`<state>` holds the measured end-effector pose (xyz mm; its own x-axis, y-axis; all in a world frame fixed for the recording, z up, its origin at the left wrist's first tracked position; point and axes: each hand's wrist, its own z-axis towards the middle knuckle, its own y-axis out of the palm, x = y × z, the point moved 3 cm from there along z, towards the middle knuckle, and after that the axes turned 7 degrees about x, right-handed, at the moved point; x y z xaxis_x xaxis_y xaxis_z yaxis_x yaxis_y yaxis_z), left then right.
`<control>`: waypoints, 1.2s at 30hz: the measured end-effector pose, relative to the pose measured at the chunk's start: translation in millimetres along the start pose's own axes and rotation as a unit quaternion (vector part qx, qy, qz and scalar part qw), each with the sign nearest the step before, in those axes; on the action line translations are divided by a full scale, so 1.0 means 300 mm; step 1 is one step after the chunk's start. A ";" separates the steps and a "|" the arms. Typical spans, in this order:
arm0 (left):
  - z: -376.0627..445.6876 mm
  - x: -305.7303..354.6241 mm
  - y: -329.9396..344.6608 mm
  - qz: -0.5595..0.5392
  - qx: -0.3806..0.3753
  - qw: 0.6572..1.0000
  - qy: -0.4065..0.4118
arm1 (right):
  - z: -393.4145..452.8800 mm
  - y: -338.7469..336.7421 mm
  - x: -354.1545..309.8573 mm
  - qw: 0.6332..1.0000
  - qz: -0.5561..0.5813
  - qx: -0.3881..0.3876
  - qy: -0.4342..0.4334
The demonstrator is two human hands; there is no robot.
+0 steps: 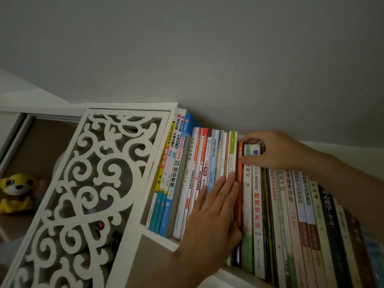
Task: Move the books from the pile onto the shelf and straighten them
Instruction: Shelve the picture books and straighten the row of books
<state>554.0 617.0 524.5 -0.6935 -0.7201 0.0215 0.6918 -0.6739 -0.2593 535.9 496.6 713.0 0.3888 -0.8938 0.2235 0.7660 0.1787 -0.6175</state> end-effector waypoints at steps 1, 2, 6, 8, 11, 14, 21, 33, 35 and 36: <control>-0.001 0.001 0.006 -0.006 0.001 1.000 -0.004 | -0.002 0.003 0.003 1.000 0.002 -0.002 0.001; -0.001 0.001 0.012 -0.012 0.002 1.000 -0.006 | -0.005 0.007 0.004 1.000 0.004 -0.002 0.002; 0.003 -0.002 -0.006 -0.067 -0.012 0.998 -0.002 | -0.001 0.007 0.002 1.000 -0.005 -0.013 0.006; 0.013 -0.028 -0.054 -0.114 0.009 0.993 -0.018 | 0.000 -0.007 -0.007 0.999 -0.013 -0.039 0.012; 0.062 -0.111 -0.141 -0.136 0.099 0.982 -0.081 | 0.019 -0.023 -0.042 1.000 -0.009 -0.014 0.013; 0.144 -0.163 -0.191 -0.136 0.091 0.981 -0.107 | 0.043 0.000 -0.076 0.999 0.021 -0.028 0.000; 0.263 -0.164 -0.196 -0.094 0.043 0.990 -0.097 | 0.050 0.028 -0.050 0.997 0.077 -0.012 0.023; 0.374 -0.099 -0.195 -0.112 0.070 0.990 -0.050 | 0.039 0.029 -0.052 0.998 0.066 0.022 0.005; 0.390 -0.098 -0.187 -0.125 0.058 0.989 -0.056 | 0.037 0.029 -0.049 0.998 0.053 0.024 0.001; 0.390 -0.105 -0.186 -0.127 0.066 0.988 -0.057 | 0.036 0.031 -0.048 0.998 0.052 0.025 -0.001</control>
<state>560.7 658.1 651.3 -0.8265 -0.5334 0.1800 0.5233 -0.8458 -0.1039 542.9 515.6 712.4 0.4678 -0.8689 0.1619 0.7465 0.2904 -0.5986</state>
